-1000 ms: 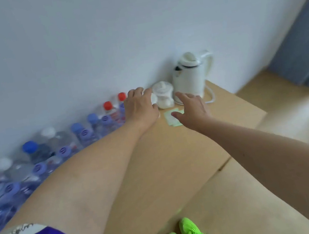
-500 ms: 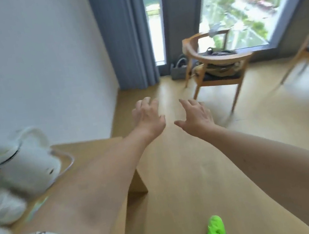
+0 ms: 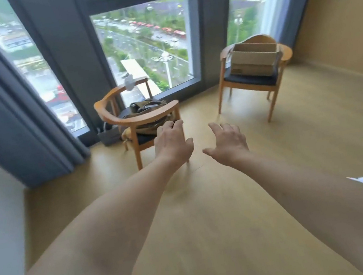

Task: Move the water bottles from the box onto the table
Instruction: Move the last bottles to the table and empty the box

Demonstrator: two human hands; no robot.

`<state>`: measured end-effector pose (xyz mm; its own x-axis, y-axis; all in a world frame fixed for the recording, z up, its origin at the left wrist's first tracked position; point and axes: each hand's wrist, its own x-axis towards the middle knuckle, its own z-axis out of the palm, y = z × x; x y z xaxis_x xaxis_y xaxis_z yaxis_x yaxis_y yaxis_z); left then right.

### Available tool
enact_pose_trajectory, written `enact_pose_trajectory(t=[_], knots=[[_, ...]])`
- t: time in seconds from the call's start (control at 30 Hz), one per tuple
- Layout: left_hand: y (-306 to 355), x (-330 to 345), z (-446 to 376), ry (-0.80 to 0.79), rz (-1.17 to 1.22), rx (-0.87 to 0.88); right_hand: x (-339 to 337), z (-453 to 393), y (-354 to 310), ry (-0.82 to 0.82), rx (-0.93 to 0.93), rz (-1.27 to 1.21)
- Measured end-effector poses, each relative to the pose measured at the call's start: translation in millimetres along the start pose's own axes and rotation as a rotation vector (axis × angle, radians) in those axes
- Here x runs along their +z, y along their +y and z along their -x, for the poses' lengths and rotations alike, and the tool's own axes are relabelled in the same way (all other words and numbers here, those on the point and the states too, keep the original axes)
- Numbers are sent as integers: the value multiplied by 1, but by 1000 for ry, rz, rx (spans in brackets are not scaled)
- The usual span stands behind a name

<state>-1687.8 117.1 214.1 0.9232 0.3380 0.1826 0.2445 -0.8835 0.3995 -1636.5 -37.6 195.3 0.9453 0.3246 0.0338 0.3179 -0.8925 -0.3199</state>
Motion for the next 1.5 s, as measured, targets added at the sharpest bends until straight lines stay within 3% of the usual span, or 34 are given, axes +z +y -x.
enact_pose_trajectory(t=[0.4, 0.7, 1.5], knots=[[59, 82, -267, -109, 14, 312, -17, -210, 69, 188, 345, -34], [95, 144, -423, -285, 136, 329, -16, -346, 105, 169, 554, -75], [256, 349, -879, -335, -29, 428, -33, -820, 353, 41, 579, -119]])
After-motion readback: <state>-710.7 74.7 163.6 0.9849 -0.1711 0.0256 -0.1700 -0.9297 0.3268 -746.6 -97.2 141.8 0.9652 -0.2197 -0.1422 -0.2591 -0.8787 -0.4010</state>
